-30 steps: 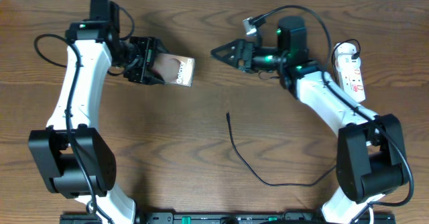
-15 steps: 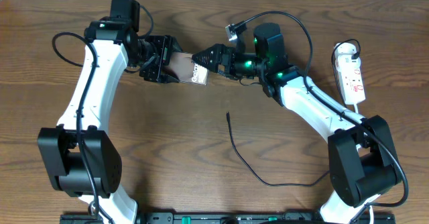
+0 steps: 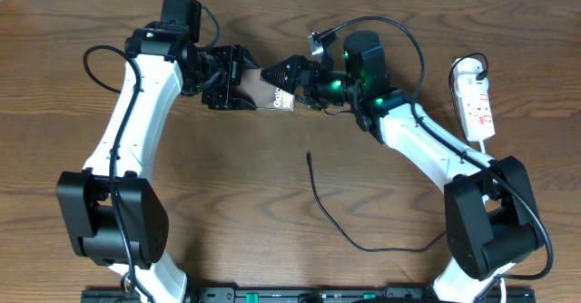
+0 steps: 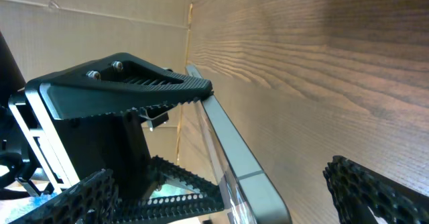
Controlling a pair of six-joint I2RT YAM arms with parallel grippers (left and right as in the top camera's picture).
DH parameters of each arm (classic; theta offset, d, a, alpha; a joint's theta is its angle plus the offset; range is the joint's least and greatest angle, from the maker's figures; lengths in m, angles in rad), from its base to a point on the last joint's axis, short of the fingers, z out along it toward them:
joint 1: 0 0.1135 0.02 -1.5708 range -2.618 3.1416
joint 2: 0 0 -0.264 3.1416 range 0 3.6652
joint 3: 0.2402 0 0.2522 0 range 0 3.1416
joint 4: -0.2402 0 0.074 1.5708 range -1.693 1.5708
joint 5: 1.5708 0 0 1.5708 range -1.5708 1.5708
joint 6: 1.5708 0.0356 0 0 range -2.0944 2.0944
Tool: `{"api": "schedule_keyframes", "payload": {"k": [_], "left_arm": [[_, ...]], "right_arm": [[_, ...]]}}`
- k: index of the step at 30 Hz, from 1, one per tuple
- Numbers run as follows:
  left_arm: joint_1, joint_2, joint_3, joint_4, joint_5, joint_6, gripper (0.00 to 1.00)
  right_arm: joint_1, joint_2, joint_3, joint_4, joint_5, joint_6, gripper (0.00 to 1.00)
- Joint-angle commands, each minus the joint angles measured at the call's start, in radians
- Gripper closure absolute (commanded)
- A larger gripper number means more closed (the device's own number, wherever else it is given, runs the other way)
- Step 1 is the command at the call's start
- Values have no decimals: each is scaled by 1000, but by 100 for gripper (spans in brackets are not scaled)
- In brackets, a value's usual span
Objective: Plug charger to phone and switch on socket
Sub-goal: 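Grasp the phone's edge with the right gripper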
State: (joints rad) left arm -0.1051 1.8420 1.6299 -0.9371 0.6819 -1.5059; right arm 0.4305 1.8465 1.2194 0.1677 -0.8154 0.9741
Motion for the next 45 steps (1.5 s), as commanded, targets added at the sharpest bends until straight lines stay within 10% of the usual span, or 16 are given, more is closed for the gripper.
{"api": "schedule_keyframes", "payload": {"k": [1, 24, 36, 45], "left_arm": [[1, -31, 7, 1, 43, -18, 92], [1, -31, 7, 1, 44, -18, 92], [1, -31, 7, 1, 44, -18, 93], [1, -31, 7, 1, 43, -14, 93]], "right_arm": [[5, 5, 16, 1, -6, 53, 1], [54, 5, 16, 105, -35, 88, 23], [54, 5, 16, 105, -32, 87, 91], [54, 5, 16, 105, -29, 87, 97]]}}
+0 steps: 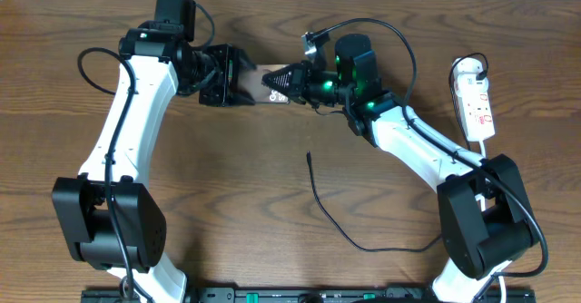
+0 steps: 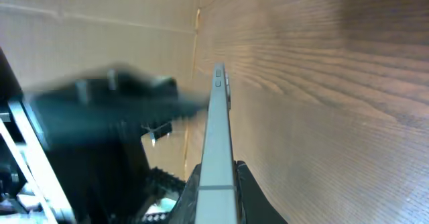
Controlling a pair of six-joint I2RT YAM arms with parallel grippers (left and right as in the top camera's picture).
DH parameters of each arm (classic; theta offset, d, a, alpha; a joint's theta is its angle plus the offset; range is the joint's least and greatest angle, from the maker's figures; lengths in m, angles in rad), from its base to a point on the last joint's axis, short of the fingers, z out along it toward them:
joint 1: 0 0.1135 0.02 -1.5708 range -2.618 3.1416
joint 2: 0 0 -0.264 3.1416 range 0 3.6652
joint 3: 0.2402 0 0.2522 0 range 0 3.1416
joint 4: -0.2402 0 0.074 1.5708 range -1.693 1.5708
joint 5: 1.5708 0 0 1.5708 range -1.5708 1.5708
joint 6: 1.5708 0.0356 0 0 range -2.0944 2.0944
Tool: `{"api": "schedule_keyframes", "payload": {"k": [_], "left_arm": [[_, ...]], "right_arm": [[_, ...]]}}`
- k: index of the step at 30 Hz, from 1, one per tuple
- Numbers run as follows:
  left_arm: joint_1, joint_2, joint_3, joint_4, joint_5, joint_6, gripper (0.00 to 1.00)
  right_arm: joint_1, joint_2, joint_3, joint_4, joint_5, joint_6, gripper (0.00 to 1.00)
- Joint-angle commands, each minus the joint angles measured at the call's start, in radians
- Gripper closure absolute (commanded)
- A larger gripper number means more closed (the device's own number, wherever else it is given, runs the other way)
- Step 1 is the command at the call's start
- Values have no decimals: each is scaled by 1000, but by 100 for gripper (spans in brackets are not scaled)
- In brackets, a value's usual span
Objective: Plug charger to phone and switch on socket
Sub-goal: 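Grasp the phone's edge with the right gripper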
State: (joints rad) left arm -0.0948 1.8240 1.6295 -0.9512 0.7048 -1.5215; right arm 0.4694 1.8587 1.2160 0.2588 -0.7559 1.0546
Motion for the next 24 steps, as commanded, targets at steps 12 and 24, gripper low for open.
{"api": "schedule_keyframes", "payload": {"k": [12, 24], "left_arm": [[-8, -13, 7, 15, 21, 1, 21], [40, -13, 7, 60, 174, 133, 12]], "right_arm": [[14, -7, 19, 14, -88, 6, 95], [-29, -7, 19, -6, -80, -16, 94]]}}
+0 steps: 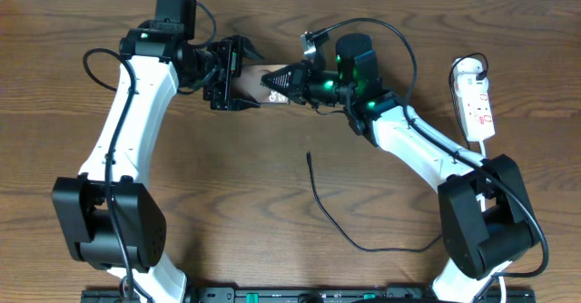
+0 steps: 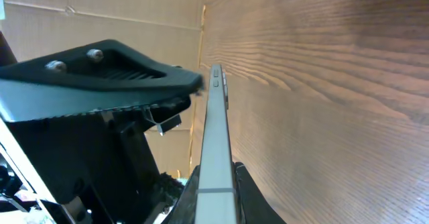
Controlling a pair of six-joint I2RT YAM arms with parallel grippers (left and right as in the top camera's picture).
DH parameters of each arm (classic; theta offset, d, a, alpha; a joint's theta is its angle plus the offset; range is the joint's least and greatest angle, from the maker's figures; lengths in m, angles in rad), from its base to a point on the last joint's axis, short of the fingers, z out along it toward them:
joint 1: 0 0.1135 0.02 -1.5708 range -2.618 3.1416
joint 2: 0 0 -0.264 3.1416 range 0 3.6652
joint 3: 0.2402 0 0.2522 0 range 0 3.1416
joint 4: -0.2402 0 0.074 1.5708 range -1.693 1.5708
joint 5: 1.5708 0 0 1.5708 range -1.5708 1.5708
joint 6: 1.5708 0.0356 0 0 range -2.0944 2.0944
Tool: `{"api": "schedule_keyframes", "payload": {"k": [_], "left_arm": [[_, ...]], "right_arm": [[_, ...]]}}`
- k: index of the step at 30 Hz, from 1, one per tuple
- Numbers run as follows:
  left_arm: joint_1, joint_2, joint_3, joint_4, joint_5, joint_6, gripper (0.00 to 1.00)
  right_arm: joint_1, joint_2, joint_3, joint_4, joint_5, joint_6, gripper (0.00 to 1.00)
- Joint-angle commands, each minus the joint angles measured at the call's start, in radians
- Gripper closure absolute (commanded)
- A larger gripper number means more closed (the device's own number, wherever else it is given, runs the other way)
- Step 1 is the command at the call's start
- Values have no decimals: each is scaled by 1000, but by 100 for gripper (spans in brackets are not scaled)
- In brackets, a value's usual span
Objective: Plug charger to phone and switch on socket
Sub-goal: 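Grasp the phone's edge with the right gripper, then open the left gripper and pull it away from the phone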
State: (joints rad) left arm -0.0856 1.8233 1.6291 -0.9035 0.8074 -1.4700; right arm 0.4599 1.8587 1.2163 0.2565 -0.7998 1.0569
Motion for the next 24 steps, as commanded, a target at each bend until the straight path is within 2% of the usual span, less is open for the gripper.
{"api": "schedule_keyframes", "payload": {"k": [1, 9, 13, 19, 24], "left_arm": [[41, -12, 8, 13, 89, 100, 12], [131, -12, 8, 38, 270, 240, 12], [165, -12, 8, 97, 337, 335, 12], [183, -12, 8, 257, 364, 588, 12], [183, -12, 8, 401, 364, 698, 12]], "right_arm": [[-30, -7, 18, -10, -34, -19, 94], [-137, -7, 18, -18, -18, -18, 91], [-189, -7, 18, -18, -1, -8, 97], [-252, -7, 18, -16, 37, 179, 99], [-277, -7, 18, 31, 44, 425, 99]]}}
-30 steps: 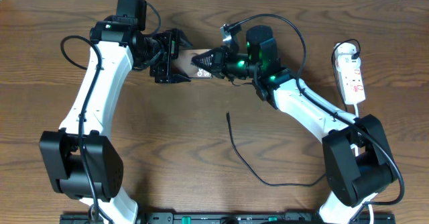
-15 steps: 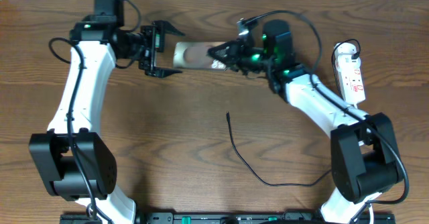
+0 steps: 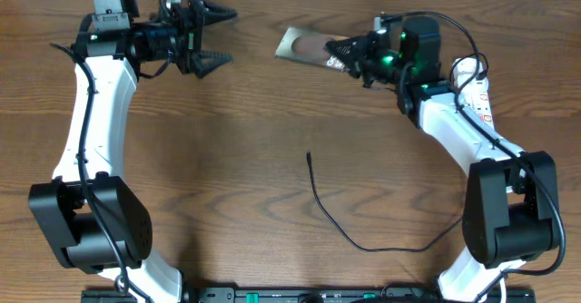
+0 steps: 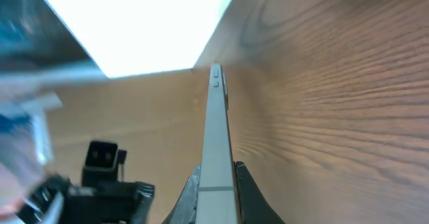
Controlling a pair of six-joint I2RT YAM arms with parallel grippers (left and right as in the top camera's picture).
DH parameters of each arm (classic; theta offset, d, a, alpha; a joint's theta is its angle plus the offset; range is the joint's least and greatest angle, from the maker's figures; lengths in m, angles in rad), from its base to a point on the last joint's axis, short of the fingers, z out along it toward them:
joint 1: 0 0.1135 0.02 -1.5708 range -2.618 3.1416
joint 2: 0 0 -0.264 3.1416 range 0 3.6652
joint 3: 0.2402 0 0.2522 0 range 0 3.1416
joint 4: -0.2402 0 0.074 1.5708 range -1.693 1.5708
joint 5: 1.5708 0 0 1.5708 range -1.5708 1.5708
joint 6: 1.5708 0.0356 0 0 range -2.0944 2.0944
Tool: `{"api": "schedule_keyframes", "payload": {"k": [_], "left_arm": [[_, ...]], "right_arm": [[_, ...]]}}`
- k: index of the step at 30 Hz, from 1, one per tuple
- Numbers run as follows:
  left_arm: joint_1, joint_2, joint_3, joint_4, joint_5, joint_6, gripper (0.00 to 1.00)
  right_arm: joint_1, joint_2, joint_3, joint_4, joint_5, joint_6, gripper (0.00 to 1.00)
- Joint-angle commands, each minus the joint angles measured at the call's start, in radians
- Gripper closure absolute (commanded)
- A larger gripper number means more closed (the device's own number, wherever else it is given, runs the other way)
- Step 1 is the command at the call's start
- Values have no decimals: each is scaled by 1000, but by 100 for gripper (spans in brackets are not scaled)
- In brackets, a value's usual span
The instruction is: Plug charger to phone and switch on socket
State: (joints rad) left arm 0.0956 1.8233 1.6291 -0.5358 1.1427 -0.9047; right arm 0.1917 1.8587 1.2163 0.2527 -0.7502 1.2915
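Observation:
The phone [image 3: 302, 45] is lifted off the table at the back centre, tilted, with my right gripper [image 3: 342, 54] shut on its right end. In the right wrist view the phone [image 4: 216, 117] shows edge-on, pinched between the two fingers [image 4: 244, 187] of the right gripper [image 4: 216, 177]. My left gripper [image 3: 216, 38] is open at the back left, well clear of the phone, holding nothing. The black charger cable [image 3: 331, 212] lies on the table, its plug tip [image 3: 309, 156] pointing toward the back. The white socket strip [image 3: 476, 92] lies at the right edge; its switch is too small to read.
The cable loops from mid-table toward the front right, under the right arm [image 3: 454, 135]. The left arm [image 3: 86, 112] runs along the left side. The table's back edge lies just behind both grippers.
My left gripper, which stood open around the phone's left end, is now far off at the back left. My right gripper has carried the phone to the right and toward the back.
At first my left gripper held the phone's left end while the right stood open around its right end. Then the right was shut on the phone. The left then stood open around it. Now only the right holds the phone, further right.

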Motion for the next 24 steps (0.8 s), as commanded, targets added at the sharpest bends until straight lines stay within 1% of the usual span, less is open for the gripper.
{"api": "schedule_keyframes", "payload": {"k": [1, 5, 10, 14, 18, 21, 24], "left_arm": [[2, -12, 8, 58, 29, 134, 12], [2, -12, 8, 147, 29, 124, 12], [-5, -12, 8, 246, 14, 42, 12], [-30, -12, 8, 371, -60, -39, 12], [-68, -12, 8, 468, -161, -82, 12], [-97, -12, 8, 522, -234, -109, 12], [-108, -12, 8, 528, -282, -142, 12]], "right_arm": [[-9, -7, 18, 60, -3, 241, 99], [-4, -7, 18, 210, 27, 444, 99], [31, -7, 18, 384, 98, 640, 99], [87, -7, 18, 465, 175, 714, 99], [156, -7, 18, 505, 263, 759, 99], [204, -7, 19, 526, 329, 759, 99], [237, -7, 19, 529, 381, 759, 99]]}}
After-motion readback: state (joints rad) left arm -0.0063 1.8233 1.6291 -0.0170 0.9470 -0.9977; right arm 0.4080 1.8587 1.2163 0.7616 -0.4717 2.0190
